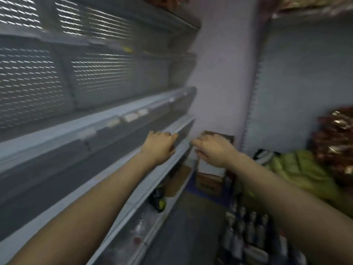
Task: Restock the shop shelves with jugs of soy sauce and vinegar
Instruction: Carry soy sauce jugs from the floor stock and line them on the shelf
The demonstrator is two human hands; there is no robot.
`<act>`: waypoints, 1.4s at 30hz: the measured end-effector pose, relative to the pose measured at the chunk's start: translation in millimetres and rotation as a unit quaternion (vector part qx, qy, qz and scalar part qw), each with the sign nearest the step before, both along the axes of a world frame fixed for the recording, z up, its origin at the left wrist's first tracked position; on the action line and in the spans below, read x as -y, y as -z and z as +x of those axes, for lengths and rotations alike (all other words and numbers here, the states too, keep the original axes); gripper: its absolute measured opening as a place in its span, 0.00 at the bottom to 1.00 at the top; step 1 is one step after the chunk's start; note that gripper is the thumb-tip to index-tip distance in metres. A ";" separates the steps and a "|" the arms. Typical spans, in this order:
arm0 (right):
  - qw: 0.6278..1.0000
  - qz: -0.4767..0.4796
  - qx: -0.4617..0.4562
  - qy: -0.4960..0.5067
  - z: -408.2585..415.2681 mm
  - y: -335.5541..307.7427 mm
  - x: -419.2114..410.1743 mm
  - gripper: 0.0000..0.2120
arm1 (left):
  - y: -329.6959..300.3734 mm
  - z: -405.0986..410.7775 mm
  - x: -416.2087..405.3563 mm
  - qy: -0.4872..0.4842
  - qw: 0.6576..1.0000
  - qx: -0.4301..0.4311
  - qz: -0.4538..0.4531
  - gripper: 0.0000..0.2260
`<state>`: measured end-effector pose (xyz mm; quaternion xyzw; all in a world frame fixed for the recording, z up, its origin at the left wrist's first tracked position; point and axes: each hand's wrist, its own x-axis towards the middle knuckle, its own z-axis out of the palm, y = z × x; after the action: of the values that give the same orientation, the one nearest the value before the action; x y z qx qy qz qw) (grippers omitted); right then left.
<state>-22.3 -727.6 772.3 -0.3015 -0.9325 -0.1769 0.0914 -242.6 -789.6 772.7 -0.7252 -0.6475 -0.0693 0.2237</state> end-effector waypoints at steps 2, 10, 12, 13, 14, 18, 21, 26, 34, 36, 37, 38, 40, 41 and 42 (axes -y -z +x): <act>0.999 -0.009 0.007 0.043 41.9 16.9 -21.5 0.15 | 14.1 41.3 -36.5 0.033 0.999 -0.021 -0.025 0.19; 0.972 -0.062 0.025 0.226 171.1 85.5 -110.8 0.17 | 84.4 168.1 -191.1 0.181 0.980 -0.045 -0.071 0.18; 0.963 -0.078 0.022 0.258 192.8 100.1 -137.0 0.18 | 101.1 190.5 -227.9 0.214 0.972 -0.055 -0.076 0.17; 0.958 -0.085 0.014 0.274 202.5 106.3 -150.5 0.19 | 109.7 200.7 -248.3 0.232 0.968 -0.055 -0.076 0.16; 0.954 -0.089 -0.002 0.288 213.1 113.0 -164.0 0.19 | 117.8 211.5 -269.7 0.249 0.964 -0.053 -0.079 0.16; 0.927 -0.131 -0.033 0.349 250.5 142.7 -205.6 0.18 | 148.4 250.7 -344.3 0.309 0.942 -0.050 -0.117 0.15; 0.909 -0.152 -0.052 0.385 273.5 164.1 -229.3 0.19 | 170.8 279.2 -387.9 0.343 0.926 -0.067 -0.143 0.18; 0.888 -0.176 -0.060 0.421 310.0 203.8 -275.9 0.19 | 213.1 333.3 -441.4 0.383 0.901 -0.096 -0.178 0.18; 0.856 -0.264 -0.132 0.425 366.9 300.1 -373.0 0.16 | 301.8 385.4 -525.2 0.377 0.886 -0.090 -0.254 0.19; 0.846 -0.290 -0.154 0.420 372.5 327.1 -395.3 0.15 | 330.8 384.5 -546.4 0.365 0.883 -0.090 -0.280 0.18; 0.841 -0.305 -0.159 0.418 372.9 339.4 -404.7 0.15 | 343.5 383.5 -555.9 0.353 0.883 -0.080 -0.299 0.18; 0.836 -0.316 -0.169 0.416 373.9 354.6 -415.9 0.15 | 359.1 383.9 -568.1 0.340 0.879 -0.066 -0.329 0.17; 0.823 -0.338 -0.192 0.415 372.9 386.4 -432.4 0.14 | 392.3 383.0 -586.9 0.312 0.866 -0.026 -0.389 0.15; 0.815 -0.350 -0.203 0.415 370.5 401.7 -437.9 0.13 | 408.0 381.9 -594.0 0.297 0.859 -0.014 -0.417 0.14; 0.808 -0.363 -0.213 0.412 367.3 420.9 -446.1 0.11 | 426.2 380.6 -603.5 0.288 0.852 -0.001 -0.437 0.12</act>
<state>345.0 -281.5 351.3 -0.6987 -0.6740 0.2221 0.0905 138.0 -186.1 346.5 -0.9021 -0.3734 0.1604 -0.1452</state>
